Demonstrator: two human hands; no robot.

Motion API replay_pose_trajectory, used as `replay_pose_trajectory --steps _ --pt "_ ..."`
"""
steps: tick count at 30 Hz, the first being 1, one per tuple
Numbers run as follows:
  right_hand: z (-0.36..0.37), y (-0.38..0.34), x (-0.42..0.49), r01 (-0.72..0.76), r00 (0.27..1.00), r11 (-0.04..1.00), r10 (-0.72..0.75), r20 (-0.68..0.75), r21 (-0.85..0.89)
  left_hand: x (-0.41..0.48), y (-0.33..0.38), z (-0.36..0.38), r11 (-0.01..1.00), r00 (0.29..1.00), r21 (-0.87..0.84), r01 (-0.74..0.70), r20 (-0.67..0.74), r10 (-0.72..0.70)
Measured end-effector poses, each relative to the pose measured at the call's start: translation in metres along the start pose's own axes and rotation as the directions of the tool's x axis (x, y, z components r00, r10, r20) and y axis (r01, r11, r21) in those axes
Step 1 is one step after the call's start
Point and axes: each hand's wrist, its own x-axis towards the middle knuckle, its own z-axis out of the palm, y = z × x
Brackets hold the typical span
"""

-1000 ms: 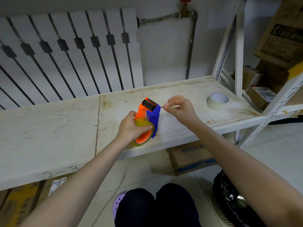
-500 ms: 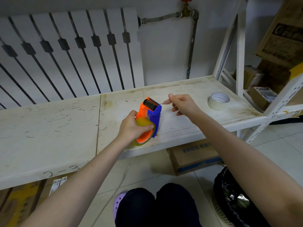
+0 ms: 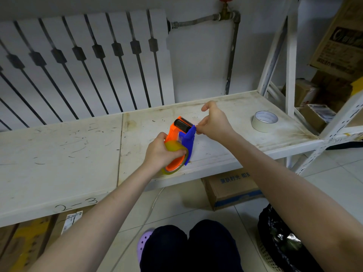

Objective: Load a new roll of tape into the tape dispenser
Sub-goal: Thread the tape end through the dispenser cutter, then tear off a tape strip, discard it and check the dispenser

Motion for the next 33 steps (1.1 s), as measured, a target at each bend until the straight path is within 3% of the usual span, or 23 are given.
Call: replay_pose_trajectory --steps 15,20,23,26,30,33 --pt "-0.011 -0.010 0.005 0.232 0.964 0.954 -0.200 0.174 -0.190 0.000 -0.002 0.001 0.999 0.999 -0.005 -0.033 -0.014 0.033" --pt "-0.019 -0.010 0.001 0.318 0.922 0.925 -0.250 0.297 -0.209 0.002 -0.002 0.000 0.999 1.000 -0.017 -0.027 -0.015 0.027" --pt "-0.017 -0.002 0.001 0.252 0.943 0.956 -0.207 0.263 -0.152 0.001 -0.002 0.000 1.000 1.000 -0.015 -0.027 -0.012 0.027" --pt "-0.014 0.008 -0.003 0.087 0.980 0.993 -0.099 0.170 0.077 0.002 -0.002 0.001 0.999 0.999 -0.003 -0.037 -0.016 0.037" --pt "-0.013 0.024 -0.004 -0.189 0.981 0.861 0.184 0.058 0.472 0.004 -0.001 0.001 1.000 1.000 0.009 -0.020 -0.009 0.020" --pt "-0.010 0.034 -0.007 -0.201 0.976 0.907 0.218 -0.005 0.371 0.005 -0.002 0.002 1.000 1.000 0.013 -0.020 -0.006 0.020"
